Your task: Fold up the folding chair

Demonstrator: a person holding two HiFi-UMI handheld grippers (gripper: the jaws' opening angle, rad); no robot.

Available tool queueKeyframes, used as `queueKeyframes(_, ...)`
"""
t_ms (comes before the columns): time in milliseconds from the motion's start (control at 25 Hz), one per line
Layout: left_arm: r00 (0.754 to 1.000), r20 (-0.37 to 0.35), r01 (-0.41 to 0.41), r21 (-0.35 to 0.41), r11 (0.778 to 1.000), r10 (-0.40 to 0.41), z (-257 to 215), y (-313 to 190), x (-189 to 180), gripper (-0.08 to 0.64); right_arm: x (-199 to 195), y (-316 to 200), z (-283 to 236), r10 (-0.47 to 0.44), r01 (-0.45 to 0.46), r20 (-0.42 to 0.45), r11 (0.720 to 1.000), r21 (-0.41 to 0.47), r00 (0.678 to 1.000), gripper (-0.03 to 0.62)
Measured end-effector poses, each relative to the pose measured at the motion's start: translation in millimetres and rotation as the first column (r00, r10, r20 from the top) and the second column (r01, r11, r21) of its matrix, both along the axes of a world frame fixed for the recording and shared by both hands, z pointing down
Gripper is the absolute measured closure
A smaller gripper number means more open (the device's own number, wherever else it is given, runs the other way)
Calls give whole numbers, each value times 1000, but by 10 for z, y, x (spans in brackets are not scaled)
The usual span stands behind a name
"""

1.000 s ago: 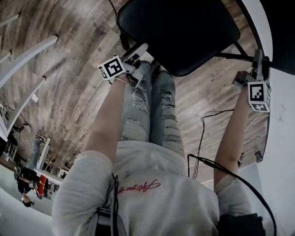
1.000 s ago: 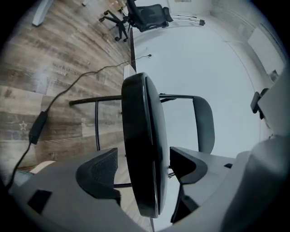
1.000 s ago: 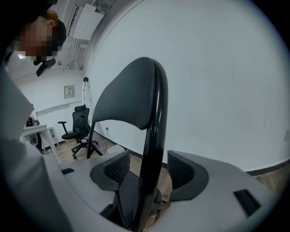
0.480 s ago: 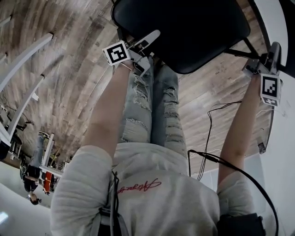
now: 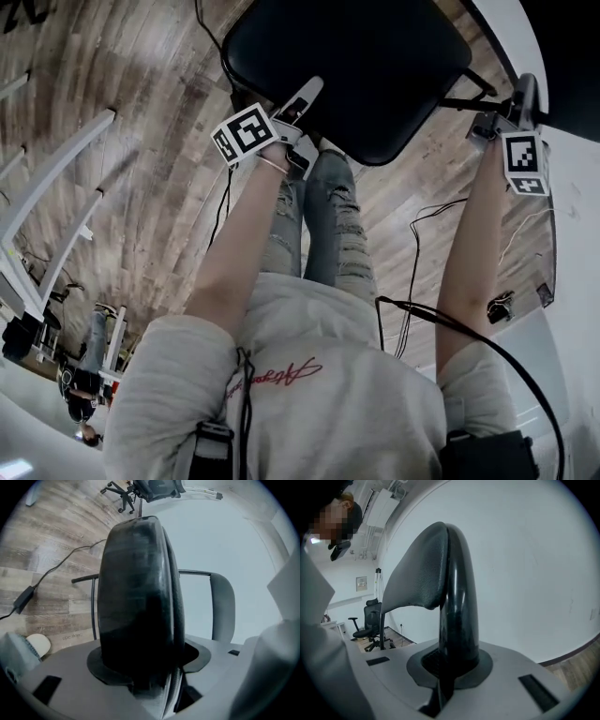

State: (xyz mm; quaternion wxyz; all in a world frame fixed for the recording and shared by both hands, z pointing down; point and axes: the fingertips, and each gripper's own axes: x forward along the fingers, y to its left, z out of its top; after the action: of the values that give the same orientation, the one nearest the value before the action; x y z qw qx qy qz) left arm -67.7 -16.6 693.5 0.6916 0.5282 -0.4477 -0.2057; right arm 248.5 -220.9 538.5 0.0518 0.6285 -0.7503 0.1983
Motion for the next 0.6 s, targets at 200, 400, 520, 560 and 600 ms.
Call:
queueKeyframes(200,997,80,22,-213,977,-5,-513,-337,148,264,22,-114,-289,-16,17,-34,999,30,999,577)
queueKeyframes(400,985,170,70,-328,942,-14,-941,-996,221,269,-36,-451,-452,-103,104,-11,990,93,995,577)
queueKeyframes(520,978,208,114,-380,918,-35,-1167,-1262,352,292,16,-597,-503,-145,145,-9,986,87,989,577)
queueKeyframes(560,975,218,130,-391,911,-46,-1238,-1369,400,304,23,-658,-534,-169,169,-9,982,90,986,577)
queueKeyframes(600,972,229,147,-399,905,-57,-1303,-1477,446,311,27,-717,-561,-191,191,-10,977,92,982,577)
